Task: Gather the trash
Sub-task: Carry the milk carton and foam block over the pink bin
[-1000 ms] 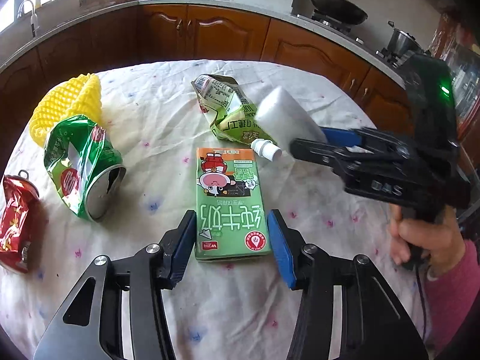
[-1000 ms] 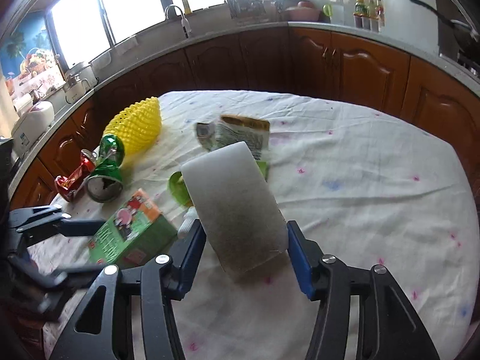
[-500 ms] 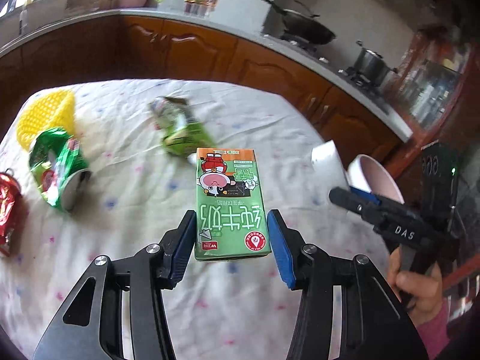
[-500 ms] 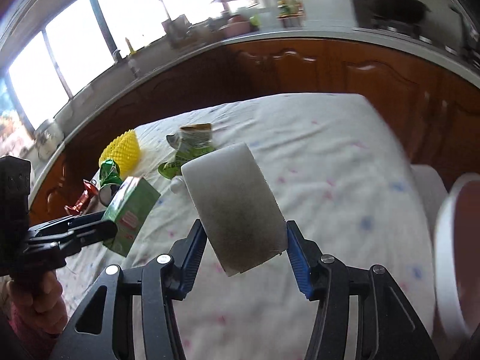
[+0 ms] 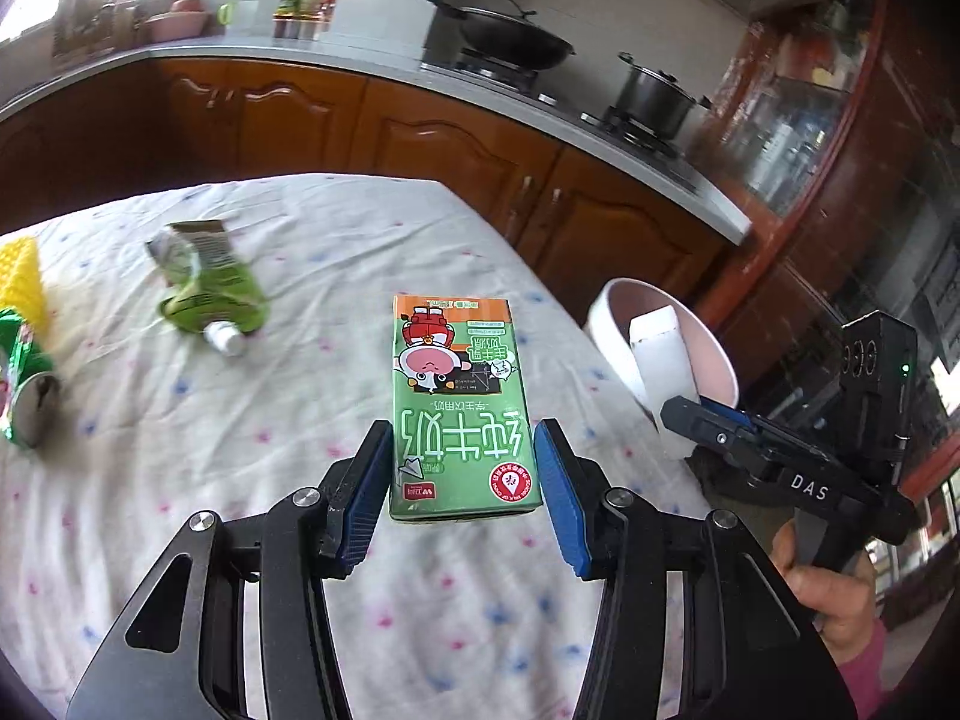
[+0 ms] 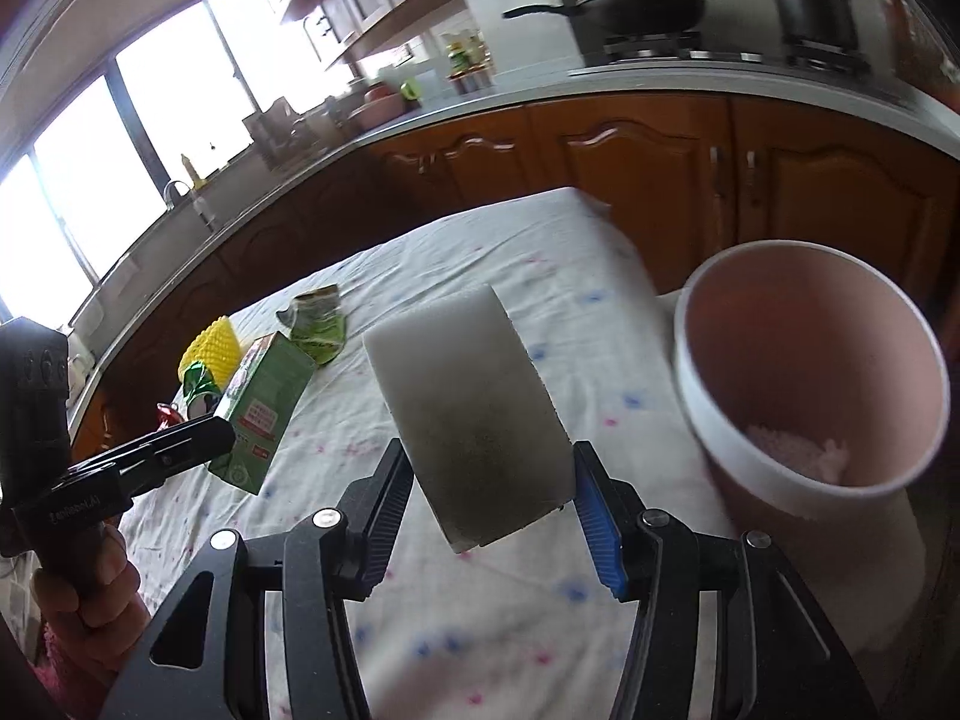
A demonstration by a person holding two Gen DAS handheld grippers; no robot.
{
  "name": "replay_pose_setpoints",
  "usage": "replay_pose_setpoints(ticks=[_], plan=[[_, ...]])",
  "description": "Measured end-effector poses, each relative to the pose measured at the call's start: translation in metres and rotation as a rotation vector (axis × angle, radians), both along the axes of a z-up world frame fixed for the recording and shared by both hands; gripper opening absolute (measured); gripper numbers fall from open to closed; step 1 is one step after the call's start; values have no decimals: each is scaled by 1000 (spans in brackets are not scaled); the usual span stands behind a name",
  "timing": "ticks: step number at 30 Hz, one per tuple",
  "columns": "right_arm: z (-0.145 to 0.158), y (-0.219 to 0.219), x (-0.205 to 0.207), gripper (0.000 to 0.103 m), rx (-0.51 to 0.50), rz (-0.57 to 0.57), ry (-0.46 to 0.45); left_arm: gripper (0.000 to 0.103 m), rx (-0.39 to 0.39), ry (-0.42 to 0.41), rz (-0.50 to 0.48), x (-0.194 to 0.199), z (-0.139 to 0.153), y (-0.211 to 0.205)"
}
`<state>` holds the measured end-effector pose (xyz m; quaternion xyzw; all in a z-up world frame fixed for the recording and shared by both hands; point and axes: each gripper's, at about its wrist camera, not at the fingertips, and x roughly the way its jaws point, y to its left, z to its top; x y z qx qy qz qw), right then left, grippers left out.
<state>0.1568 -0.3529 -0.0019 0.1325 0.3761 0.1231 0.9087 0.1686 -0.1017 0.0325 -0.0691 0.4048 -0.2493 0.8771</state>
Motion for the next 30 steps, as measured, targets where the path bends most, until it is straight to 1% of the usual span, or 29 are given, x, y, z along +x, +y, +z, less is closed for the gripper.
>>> replay_pose_setpoints(ticks=[5, 17, 26, 30], plan=[[3, -20, -12, 55, 0, -44, -11, 47, 5, -5, -41, -3, 4, -23], [6, -86, -30, 55, -3, -186, -17, 47, 27, -24, -147, -1, 14, -84], [9, -121, -26, 55, -18, -245, -11, 47, 33, -31, -219, 13, 21, -130], [8, -134, -22, 56, -27, -266, -9, 47, 39, -45, -257, 21, 28, -156]])
